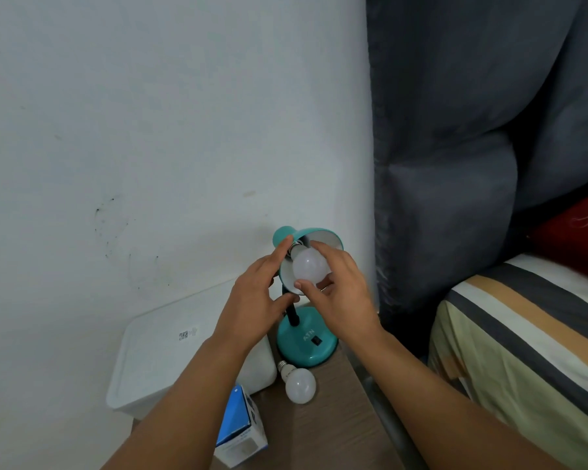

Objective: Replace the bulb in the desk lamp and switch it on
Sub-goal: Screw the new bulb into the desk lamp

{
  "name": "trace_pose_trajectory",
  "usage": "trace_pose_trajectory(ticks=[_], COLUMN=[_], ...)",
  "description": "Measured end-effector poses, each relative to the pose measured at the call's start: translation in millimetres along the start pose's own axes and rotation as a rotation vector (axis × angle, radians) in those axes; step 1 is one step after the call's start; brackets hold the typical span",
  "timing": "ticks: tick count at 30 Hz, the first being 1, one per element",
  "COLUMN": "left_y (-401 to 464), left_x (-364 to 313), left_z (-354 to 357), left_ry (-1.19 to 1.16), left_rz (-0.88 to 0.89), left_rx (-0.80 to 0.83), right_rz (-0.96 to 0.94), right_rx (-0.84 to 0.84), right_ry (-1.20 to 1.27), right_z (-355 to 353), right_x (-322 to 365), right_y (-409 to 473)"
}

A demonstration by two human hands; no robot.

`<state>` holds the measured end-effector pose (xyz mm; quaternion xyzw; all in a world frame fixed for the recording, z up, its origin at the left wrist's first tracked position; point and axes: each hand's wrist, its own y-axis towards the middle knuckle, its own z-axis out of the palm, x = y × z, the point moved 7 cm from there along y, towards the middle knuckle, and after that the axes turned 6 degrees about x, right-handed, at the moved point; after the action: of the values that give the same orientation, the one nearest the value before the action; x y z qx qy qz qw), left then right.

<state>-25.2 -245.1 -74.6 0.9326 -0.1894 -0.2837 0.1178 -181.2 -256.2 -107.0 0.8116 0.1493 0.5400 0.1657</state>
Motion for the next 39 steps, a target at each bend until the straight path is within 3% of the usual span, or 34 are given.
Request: trace_pose_trajectory(ticks=[8, 22, 39], left_y=[9.7, 9.5, 5.0], left_x=[-9.3, -4.8, -5.0], left_z=[-2.7, -0.6, -0.1], left_ry=[-0.011, -0.219, -0.243], left_rz=[0.032, -0.068, -0.079], left_rx=[0.047, 0.070, 0.061], right_rz=[0.009, -0.021, 0.098], right_rx=[0.041, -0.015, -0.044], right_ry=[-0.029, -0.050, 0.035], right_z=[3.1, 3.0, -1.6], right_x=[-1.4, 0.6, -0.2], right_y=[-2.9, -4.1, -2.1])
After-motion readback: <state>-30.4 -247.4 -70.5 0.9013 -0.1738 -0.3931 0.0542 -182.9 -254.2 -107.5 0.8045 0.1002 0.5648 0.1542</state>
